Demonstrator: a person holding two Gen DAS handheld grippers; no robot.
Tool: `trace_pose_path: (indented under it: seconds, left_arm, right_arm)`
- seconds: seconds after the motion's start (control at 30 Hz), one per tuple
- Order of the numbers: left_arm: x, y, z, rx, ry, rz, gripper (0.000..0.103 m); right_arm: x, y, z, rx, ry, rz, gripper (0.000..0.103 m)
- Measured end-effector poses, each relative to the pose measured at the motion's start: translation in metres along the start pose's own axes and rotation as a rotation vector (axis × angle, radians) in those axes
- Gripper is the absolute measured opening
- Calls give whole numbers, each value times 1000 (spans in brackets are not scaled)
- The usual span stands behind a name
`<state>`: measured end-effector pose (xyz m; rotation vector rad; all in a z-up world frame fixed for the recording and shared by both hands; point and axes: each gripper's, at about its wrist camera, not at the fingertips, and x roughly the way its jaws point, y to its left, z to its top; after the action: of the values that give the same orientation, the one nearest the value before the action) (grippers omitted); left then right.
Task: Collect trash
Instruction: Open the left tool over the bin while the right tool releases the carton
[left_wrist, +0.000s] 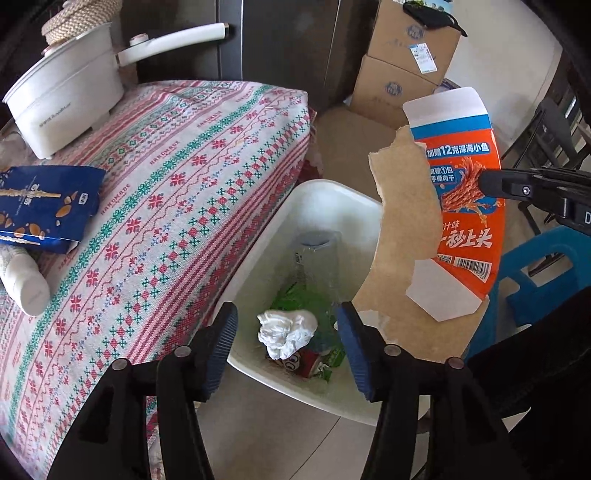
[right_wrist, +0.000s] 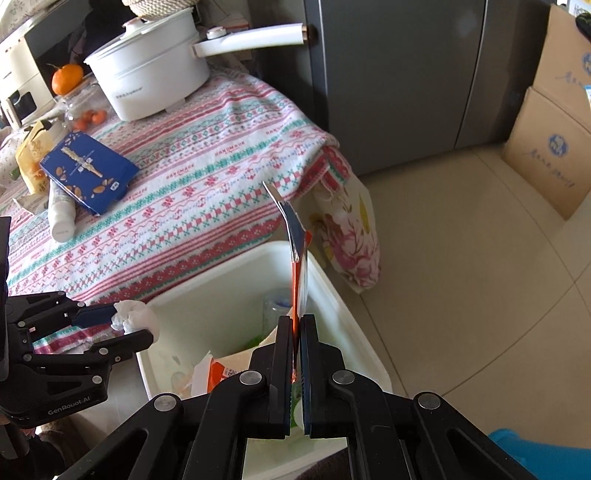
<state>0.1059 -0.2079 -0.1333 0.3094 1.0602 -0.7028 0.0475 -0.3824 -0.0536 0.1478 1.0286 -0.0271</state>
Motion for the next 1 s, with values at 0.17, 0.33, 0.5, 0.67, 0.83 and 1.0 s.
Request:
trace_pose_path:
  seconds: [0.17,0.33,0.5,0.67,0.83,1.0]
  left_arm:
    - [-13,12,3,-44,-16,9,67]
    - [-29,28,5,-100,-42,32,69]
    - [-43,48,5,-169,-68,46,70]
    - [-57,61,1,-203,-87,55,71]
    - [-67,68,-3,-221,-98,61,71]
    - [-77,74,-9,-232,-105,68,71]
  right_arm:
    - [4,0,-1,-2,16,-9,2]
    - [8,3,-1,-16,29,-10,2]
    - [18,11,-4,-50,60,-23,2]
    - [31,19,-7,-79,98,-47,2]
    - [45,24,-10,-94,140,-60,3]
    - [53,27,-11,-89,166,-64,4]
